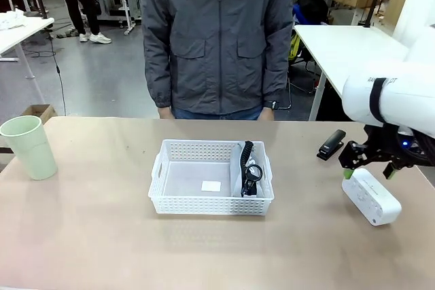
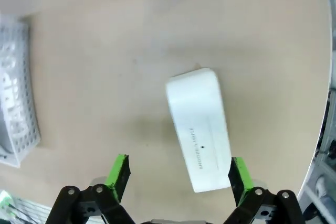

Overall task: Efficiently arrange items inside the basket to fit them all.
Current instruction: Pick up the Digital clock and place it inside the Organizing basket.

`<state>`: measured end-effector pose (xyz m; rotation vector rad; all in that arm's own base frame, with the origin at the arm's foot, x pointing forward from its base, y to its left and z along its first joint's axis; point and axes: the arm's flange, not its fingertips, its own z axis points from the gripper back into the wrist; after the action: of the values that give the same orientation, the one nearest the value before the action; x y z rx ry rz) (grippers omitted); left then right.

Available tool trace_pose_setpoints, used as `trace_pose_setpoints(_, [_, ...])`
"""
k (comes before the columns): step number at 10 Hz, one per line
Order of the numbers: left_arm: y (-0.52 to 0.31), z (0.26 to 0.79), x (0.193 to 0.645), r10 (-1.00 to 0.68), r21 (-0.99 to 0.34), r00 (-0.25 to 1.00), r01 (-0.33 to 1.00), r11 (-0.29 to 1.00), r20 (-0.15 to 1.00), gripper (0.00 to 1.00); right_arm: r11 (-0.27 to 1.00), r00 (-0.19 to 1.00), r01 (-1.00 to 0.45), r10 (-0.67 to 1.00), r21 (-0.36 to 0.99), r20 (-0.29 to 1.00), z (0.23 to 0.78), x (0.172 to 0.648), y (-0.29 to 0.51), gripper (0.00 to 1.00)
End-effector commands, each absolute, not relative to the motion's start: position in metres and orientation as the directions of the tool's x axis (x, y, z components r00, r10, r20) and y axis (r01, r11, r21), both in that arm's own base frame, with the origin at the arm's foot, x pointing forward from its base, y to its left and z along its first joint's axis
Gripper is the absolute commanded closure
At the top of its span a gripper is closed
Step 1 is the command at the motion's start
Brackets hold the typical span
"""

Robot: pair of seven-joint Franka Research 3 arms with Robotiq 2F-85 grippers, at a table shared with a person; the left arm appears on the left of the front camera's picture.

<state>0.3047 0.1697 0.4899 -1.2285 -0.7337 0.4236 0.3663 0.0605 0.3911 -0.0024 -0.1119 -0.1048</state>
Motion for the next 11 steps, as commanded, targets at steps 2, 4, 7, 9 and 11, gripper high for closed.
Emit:
trace_pose_setpoints(2, [0.171,0.490,0.305,0.653,-0.948,0.701,0.110,0.298,0.287,0.00,0.993,0.991,0.119,-0.117,-0.020,0.069,0.381,0.373,0.059,0.00])
trace_pose_setpoints(4, [0.171,0.490,0.305,0.653,-0.948,0.701,0.110,0.298,0.287,0.00,0.995,0.994,0.095,-0.094,-0.024,0.059,0.372,0.371,0.053,0.00])
trace_pose_setpoints(7, [0.171,0.490,0.305,0.653,-0.948,0.701,0.110,0.298,0.287,0.00,0.996,0.998,0.063,-0.061,-0.067,0.030,0.352,0.372,0.053,0.00])
trace_pose_setpoints(9, [0.171,0.490,0.305,0.653,-0.948,0.701,0.110,0.298,0.287,0.00,0.996,0.999,0.039,-0.036,-0.078,0.032,0.341,0.372,0.050,0.00])
trace_pose_setpoints(11, [0.171,0.490,0.305,0.653,-0.948,0.701,0.110,0.298,0.287,0.00,0.995,1.000,0.014,-0.011,-0.097,0.025,0.325,0.376,0.048,0.00])
